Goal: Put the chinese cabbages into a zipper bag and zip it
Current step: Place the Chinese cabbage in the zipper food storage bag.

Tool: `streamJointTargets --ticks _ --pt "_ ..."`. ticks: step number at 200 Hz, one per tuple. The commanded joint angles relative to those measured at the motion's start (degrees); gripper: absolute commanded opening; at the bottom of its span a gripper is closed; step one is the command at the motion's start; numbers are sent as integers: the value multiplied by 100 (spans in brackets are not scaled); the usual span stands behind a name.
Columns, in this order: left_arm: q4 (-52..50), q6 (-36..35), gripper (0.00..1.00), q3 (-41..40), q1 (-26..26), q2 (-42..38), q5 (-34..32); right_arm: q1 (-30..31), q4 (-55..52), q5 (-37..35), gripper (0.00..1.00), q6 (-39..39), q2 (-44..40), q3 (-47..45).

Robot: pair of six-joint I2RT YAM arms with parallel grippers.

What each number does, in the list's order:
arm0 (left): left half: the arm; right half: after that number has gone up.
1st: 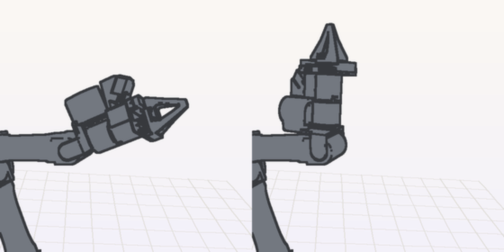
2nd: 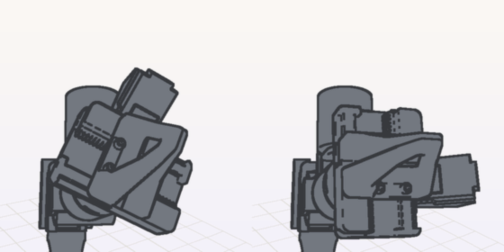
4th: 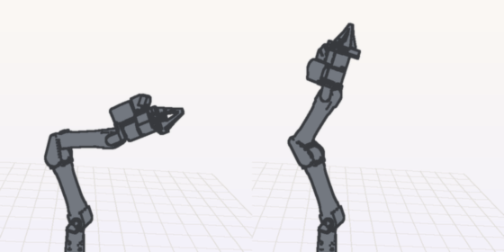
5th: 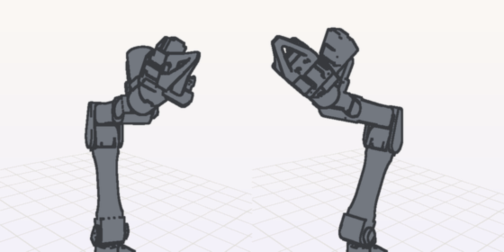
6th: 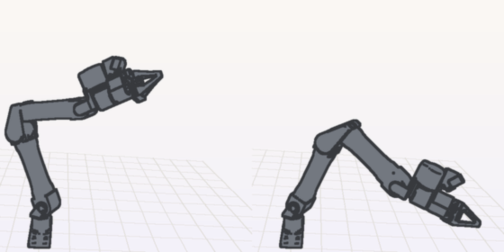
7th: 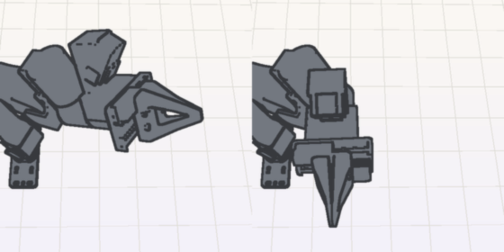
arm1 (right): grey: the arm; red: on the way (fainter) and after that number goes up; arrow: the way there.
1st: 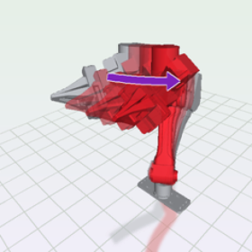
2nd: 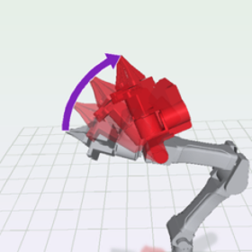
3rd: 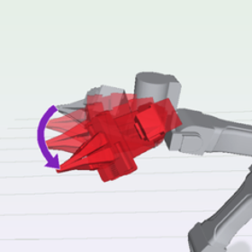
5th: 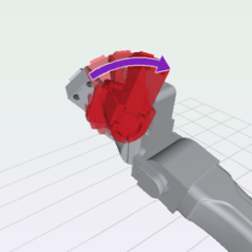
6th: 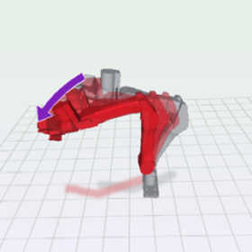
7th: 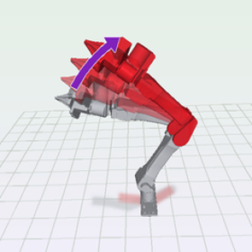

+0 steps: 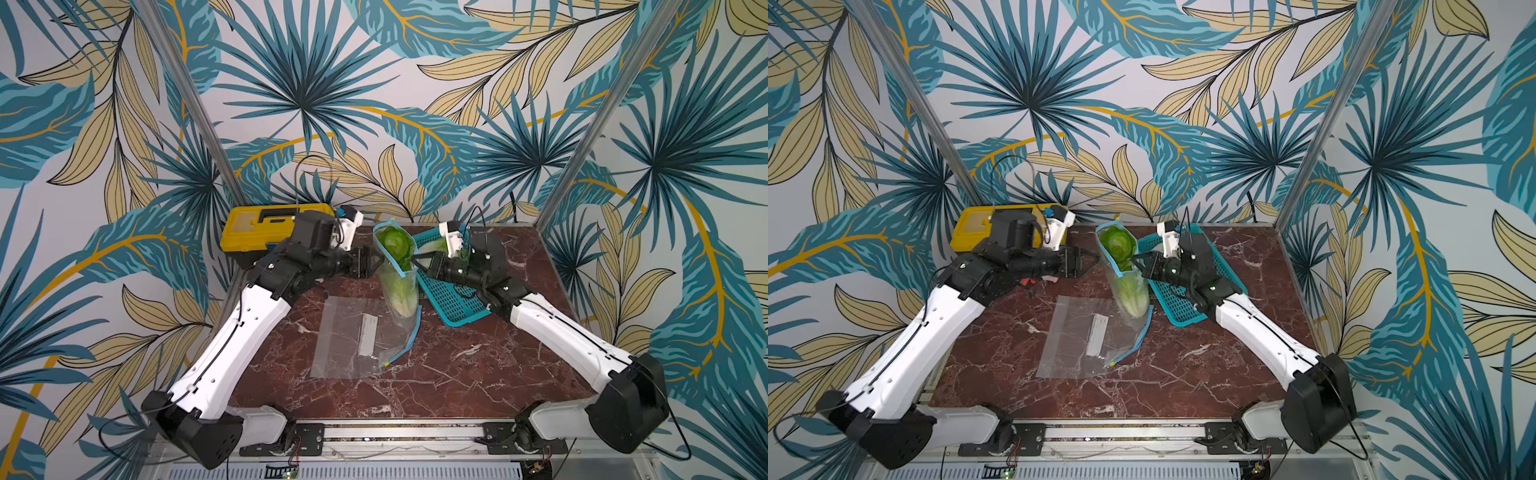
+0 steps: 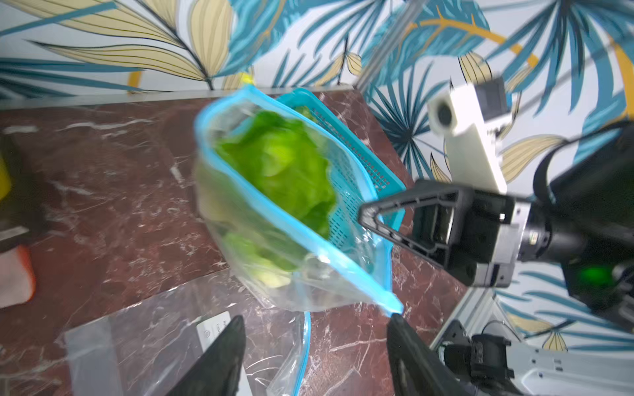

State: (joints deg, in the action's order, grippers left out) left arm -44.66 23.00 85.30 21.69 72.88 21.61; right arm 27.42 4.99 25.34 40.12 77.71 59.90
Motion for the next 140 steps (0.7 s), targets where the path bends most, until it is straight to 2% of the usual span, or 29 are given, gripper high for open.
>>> streamJointTargets --ticks 1,16,40,83,104,126,135,140 --pt "260 845 70 -262 -417 -166 512 12 710 54 0 -483 -29 -259" --pt "257 1008 69 -309 -424 31 745 18 787 272 0 -326 44 -153" --pt "248 1284 72 -296 -346 446 992 13 928 200 0 -193 16 -247" --pt "-166 1351 73 -487 -320 600 683 17 863 198 0 -114 -67 -345" --pt "-159 1501 71 -226 -232 800 737 17 957 267 0 -14 20 -378" --pt "-152 1558 63 -93 -145 1127 821 18 977 278 0 -21 1 -395" --pt "-164 1552 54 -68 -146 1270 936 13 977 283 0 -37 -14 -391" --pt "-161 1547 45 -46 -147 1350 1004 16 978 295 0 -46 -15 -379"
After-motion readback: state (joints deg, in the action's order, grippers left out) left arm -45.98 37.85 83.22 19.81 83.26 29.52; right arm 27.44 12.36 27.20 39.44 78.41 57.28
